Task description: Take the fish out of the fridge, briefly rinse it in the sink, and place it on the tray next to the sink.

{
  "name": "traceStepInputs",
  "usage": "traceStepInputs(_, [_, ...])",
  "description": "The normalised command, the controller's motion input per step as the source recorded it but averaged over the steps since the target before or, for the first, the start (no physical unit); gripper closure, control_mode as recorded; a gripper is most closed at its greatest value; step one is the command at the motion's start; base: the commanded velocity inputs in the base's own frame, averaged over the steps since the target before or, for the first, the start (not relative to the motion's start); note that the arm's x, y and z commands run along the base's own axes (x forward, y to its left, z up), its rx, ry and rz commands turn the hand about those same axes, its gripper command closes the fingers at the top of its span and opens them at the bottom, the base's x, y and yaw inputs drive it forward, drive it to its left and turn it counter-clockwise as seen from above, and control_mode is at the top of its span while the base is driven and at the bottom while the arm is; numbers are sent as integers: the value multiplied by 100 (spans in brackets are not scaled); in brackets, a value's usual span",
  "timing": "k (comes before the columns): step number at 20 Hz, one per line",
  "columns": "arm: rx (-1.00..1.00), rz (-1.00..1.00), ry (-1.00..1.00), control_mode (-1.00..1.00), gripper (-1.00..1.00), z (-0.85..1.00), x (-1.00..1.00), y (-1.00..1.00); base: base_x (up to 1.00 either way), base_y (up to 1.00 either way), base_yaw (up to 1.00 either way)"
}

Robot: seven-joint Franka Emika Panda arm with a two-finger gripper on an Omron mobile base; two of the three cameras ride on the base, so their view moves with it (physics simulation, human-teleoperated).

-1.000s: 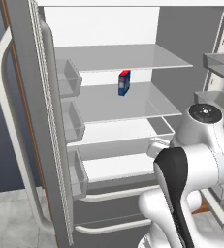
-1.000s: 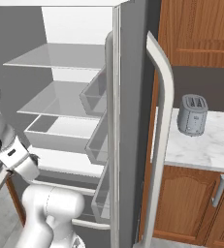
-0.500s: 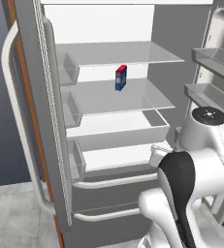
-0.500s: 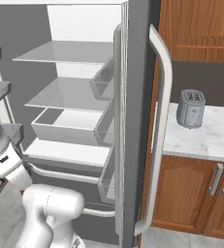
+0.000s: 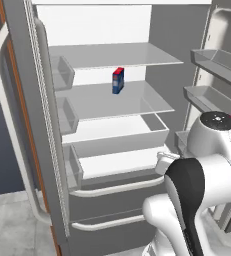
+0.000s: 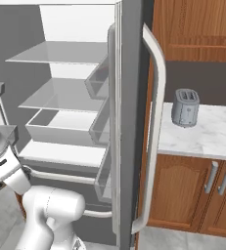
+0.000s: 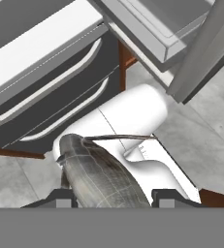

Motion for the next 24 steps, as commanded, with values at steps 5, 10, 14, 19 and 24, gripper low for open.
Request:
traceStepInputs(5, [0, 0, 0, 100, 100, 0, 0, 0, -100, -100, -9])
traceStepInputs(10, [0, 0, 0, 100, 100, 0, 0, 0, -100, -100, -10])
traceStepInputs(14, [0, 0, 0, 100, 100, 0, 0, 0, -100, -90, -25])
traceStepInputs(19, [0, 0, 0, 100, 100, 0, 0, 0, -60, -15, -54])
traceStepInputs(24, [0, 0, 0, 100, 100, 0, 0, 0, -64, 77, -64])
